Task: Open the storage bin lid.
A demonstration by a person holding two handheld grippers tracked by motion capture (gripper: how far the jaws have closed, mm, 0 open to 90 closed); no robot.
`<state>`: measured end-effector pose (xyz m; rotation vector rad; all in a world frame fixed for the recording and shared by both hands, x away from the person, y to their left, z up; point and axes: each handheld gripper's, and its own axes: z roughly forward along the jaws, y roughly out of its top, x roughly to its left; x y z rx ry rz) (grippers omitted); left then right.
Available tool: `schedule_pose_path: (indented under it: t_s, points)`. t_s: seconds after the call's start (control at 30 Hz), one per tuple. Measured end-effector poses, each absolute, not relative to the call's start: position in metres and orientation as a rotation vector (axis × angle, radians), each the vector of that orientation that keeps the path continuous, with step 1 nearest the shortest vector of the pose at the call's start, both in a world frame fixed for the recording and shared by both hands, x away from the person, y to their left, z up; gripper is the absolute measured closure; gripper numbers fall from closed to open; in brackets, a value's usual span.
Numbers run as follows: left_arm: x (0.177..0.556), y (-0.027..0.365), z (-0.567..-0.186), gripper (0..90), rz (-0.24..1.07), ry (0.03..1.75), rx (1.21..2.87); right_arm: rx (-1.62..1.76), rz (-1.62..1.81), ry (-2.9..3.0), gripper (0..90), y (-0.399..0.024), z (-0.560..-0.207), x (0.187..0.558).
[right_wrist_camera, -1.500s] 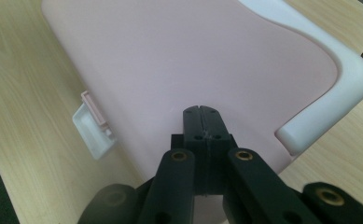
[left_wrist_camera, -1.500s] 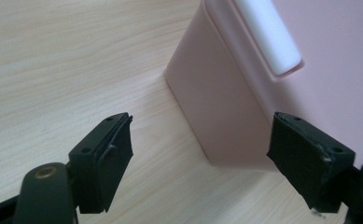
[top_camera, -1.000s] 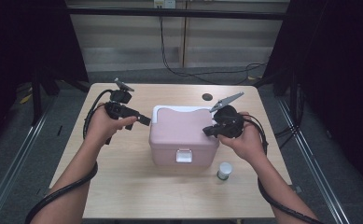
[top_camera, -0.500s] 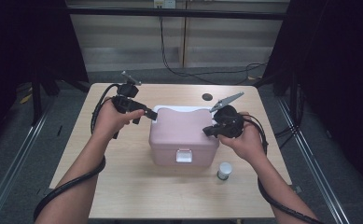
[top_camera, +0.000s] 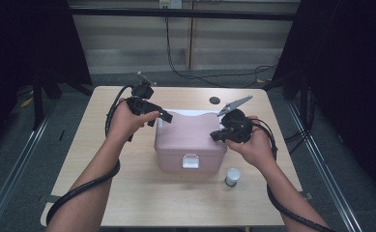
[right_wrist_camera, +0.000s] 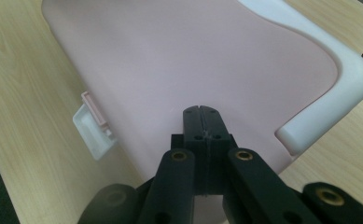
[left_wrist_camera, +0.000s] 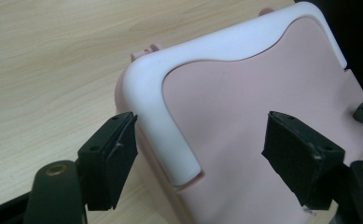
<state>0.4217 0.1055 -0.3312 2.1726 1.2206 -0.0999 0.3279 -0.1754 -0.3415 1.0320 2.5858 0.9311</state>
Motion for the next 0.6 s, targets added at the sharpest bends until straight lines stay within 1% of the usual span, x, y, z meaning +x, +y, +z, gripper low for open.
schedule_pose_path:
  t_s: [0.23, 0.6]
  points:
    - [0.4215, 0.0975, -0.3339, 26.2, -0.103, 1.210, 2.168, 1.032, 0.923, 2.585, 90.0, -0.1746, -0.3412, 0.3270]
    - [0.4255, 0.0987, -0.3402, 26.4, -0.072, 1.238, 2.169, 1.034, 0.921, 2.579, 90.0, -0.1743, -0.3413, 0.3264]
